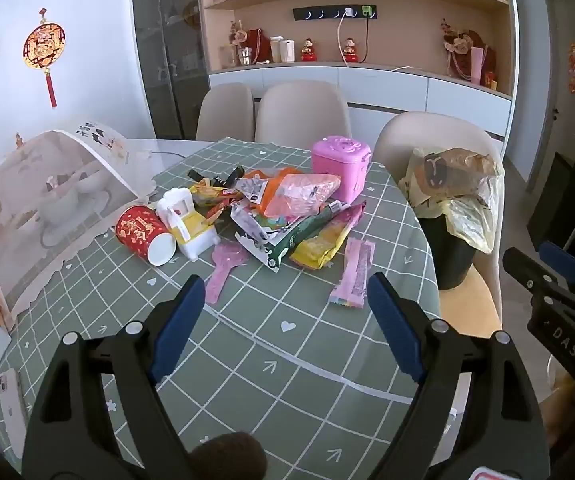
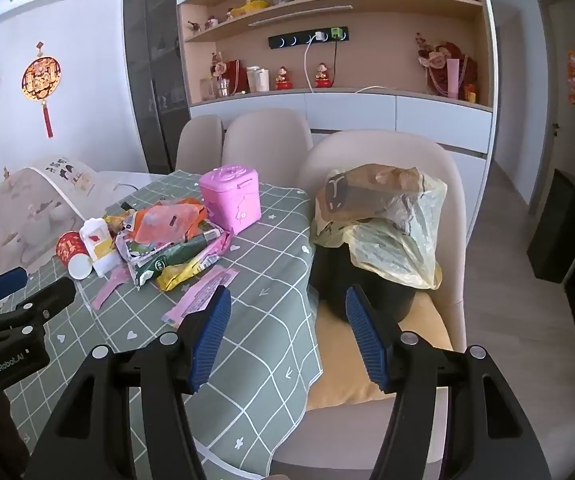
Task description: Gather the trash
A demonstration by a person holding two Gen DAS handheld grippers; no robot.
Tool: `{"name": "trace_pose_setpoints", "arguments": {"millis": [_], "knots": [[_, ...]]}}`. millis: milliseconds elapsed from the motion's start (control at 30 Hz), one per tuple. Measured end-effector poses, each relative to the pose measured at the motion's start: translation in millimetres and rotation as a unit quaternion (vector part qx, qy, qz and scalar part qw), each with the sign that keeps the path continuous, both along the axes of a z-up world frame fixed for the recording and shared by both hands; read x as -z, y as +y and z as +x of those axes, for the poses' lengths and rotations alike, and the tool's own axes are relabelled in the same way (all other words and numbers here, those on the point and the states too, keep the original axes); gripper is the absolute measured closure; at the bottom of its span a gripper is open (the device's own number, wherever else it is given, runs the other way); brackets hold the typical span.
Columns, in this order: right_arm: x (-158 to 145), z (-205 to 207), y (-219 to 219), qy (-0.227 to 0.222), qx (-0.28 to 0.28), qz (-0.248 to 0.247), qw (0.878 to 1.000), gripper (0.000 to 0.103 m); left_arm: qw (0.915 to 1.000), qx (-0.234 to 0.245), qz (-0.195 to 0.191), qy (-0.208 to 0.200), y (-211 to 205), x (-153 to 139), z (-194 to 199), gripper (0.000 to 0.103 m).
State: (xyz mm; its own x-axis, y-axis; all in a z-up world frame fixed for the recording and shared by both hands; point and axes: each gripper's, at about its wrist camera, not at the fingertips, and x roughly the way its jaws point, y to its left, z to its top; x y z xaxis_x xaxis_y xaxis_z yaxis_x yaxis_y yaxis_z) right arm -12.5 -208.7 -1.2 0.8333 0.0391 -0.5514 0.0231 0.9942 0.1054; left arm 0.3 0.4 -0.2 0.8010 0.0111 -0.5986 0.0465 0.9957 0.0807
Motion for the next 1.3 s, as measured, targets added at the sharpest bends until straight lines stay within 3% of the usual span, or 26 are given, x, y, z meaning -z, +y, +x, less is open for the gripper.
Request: {"name": "trace_pose_setpoints", "arguments": {"millis": [1300], "knots": [[3.7, 1.9, 6.4, 0.012, -0.024, 0.002, 1.000, 0.046, 0.9998, -0.021, 0.003, 0.003, 6.4, 1.7, 2.0, 0.024]]}}
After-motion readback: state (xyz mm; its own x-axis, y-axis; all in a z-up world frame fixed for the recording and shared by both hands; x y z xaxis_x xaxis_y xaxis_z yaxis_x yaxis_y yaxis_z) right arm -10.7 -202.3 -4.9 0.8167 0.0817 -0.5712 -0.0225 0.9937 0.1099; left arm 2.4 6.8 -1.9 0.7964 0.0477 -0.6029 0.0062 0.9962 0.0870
